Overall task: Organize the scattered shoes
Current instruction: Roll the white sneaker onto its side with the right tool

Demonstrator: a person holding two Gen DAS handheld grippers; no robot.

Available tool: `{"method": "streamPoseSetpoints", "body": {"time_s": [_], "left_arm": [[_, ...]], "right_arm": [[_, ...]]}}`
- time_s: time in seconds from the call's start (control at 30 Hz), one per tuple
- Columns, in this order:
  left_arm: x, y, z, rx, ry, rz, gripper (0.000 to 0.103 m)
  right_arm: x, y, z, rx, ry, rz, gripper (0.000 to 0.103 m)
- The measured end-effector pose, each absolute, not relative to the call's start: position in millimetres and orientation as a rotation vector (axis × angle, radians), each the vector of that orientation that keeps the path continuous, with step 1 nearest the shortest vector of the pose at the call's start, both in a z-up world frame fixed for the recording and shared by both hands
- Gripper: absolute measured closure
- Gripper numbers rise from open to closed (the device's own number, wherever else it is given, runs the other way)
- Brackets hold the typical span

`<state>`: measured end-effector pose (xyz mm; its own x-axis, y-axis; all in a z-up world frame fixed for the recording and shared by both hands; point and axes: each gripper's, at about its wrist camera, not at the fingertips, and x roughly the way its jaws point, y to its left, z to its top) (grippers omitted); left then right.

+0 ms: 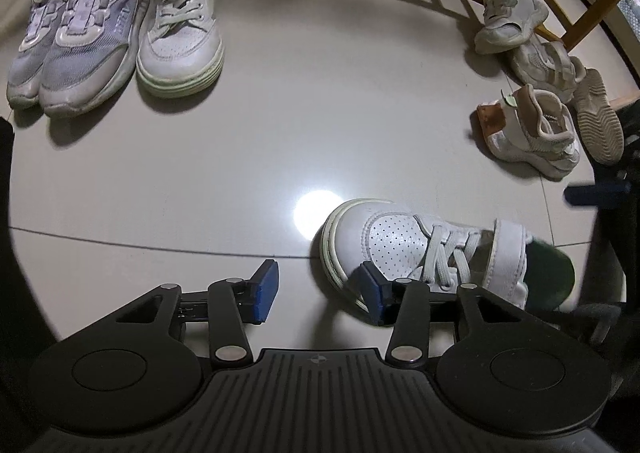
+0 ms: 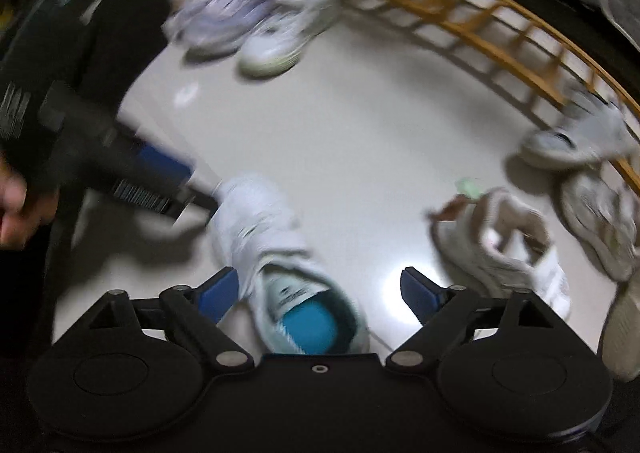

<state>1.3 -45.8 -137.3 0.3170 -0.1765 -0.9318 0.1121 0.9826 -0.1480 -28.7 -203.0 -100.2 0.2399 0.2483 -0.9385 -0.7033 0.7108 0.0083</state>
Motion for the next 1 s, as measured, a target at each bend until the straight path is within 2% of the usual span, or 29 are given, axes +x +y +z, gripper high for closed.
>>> {"method": "streamPoseSetpoints", "body": {"time_s": [0.37,0.57,0.7,1.0], "left_arm": [[-2,-37,-134,-0.087,1.223,-0.179,0.058],[-2,-38,-138,-0.101,1.238,-0.182,0.057],[0,-40,-135,-0.090,1.225,-0.185,0.057],[1,-33,-133,-0.093,1.225,-0.183,0.055]], "right_arm": [[-40,-171,-114,-0.544,1.260,0.680,0.012],[-38,-170,-115,-0.533,1.254,0.612,0.023],[-37,-169,-114,-0.555,1.237,0.574,0.034],[-32,-169,-121,-0.610,1.227,0.561,0.025]]}}
